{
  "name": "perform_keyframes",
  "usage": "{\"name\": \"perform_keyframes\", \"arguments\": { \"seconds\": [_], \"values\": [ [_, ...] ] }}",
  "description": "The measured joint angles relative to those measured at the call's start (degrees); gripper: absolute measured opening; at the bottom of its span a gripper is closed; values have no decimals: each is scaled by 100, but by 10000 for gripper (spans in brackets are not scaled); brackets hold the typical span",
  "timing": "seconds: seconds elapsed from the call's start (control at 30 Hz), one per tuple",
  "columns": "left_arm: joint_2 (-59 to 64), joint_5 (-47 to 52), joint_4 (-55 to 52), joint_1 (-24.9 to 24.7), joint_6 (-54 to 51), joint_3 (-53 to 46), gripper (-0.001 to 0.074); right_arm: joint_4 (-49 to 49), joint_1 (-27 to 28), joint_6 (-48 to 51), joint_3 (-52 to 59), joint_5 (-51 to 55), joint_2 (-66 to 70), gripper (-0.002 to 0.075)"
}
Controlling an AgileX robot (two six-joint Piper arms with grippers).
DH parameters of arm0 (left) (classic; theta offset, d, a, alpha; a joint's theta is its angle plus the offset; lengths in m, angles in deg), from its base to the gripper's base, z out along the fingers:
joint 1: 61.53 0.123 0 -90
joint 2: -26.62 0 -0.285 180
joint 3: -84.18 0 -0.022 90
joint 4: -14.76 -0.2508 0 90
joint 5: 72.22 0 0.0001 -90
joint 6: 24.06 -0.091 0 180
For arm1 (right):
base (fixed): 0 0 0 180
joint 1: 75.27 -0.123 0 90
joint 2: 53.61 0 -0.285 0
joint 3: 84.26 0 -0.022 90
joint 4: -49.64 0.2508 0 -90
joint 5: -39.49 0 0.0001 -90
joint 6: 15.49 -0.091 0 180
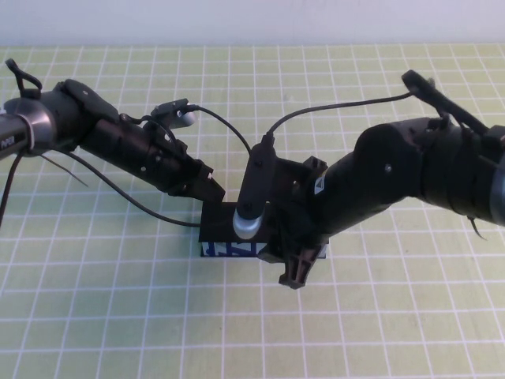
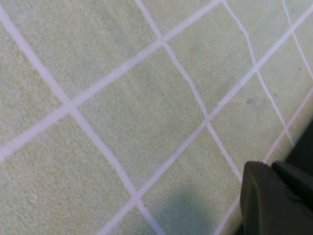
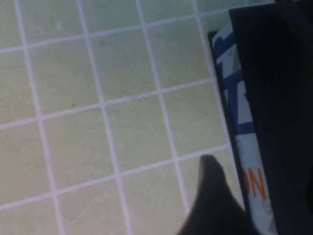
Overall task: Take glasses out of glasses case
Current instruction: Pick up the glasses from the glasses case
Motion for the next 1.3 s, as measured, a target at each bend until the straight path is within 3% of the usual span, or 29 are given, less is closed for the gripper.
{"name": "perform_keyframes", "arguments": {
  "seconds": [0.17, 0.77, 1.03, 1.3],
  "values": [
    [0, 14, -8, 0, 0, 0, -4, -219, 0, 72, 0, -363, 137, 386],
    [0, 45, -8, 0, 34, 0, -4, -709, 0, 220, -17, -1045, 627, 391],
    [0, 54, -8, 0, 45, 0, -4, -890, 0, 220, -27, -1195, 807, 334],
    [0, 54, -8, 0, 45, 0, -4, -952, 0, 220, -27, -1359, 818, 325]
  ]
}}
